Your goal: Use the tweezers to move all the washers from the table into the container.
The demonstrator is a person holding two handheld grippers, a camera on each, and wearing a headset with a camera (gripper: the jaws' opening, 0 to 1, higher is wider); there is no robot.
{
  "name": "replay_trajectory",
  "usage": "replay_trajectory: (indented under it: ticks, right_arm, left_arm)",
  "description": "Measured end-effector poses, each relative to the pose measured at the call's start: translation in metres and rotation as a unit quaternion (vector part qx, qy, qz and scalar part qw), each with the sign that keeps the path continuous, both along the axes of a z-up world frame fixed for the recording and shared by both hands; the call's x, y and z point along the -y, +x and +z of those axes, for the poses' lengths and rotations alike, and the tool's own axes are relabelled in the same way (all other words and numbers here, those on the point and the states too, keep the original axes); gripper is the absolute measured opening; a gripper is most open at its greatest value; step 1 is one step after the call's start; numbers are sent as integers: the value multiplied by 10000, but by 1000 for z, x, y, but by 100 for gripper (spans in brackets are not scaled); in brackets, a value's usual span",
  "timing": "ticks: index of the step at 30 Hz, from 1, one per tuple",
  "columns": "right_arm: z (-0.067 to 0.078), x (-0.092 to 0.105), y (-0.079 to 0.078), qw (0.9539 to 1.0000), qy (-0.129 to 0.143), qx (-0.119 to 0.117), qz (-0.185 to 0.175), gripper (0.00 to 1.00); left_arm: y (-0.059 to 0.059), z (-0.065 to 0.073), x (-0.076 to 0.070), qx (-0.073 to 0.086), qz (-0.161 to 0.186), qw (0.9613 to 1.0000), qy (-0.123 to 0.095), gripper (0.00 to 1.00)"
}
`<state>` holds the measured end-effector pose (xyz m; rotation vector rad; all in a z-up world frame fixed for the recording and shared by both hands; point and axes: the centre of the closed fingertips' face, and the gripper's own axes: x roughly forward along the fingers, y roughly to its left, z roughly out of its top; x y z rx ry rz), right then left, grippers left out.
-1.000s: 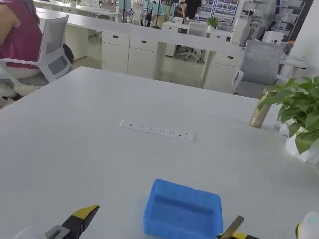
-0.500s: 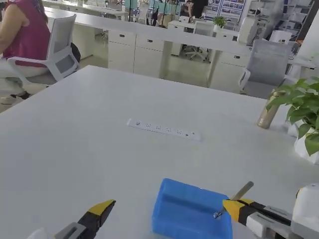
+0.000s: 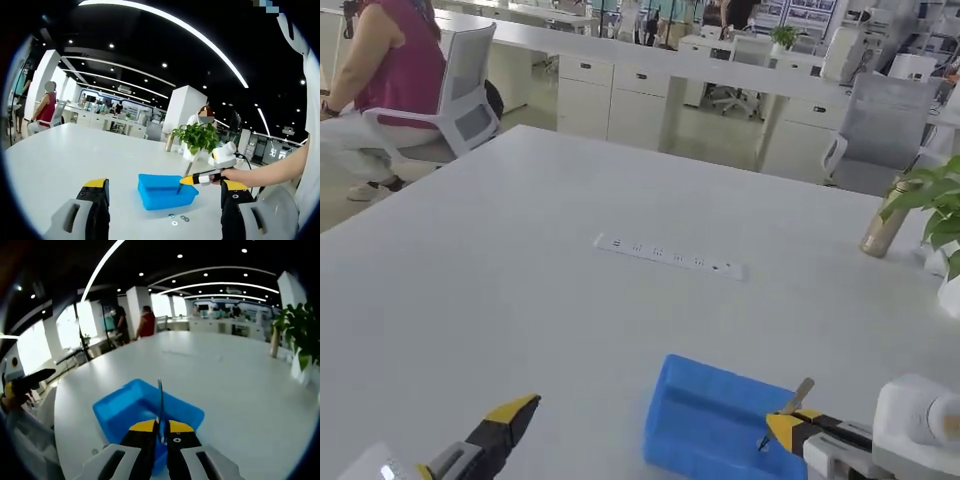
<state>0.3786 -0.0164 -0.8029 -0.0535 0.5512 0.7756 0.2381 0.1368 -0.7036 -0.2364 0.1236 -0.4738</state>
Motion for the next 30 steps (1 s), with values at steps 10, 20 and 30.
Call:
replay_trajectory:
  ticks: [10,20,30]
  right_arm:
    - [-2,-1,0,9999,-39,-15,128,4]
    - [13,-1,-6,9998,153,53,114,4]
    - [58,-14,-34,9964,620,393,434,3]
  left_arm:
    - [-1,-4,0,-91,-7,10000,19,92]
    - [-1,-9,3,-197,-98,9997,105,90]
    - [-2,-13,4,-269,-152,9993,200,88]
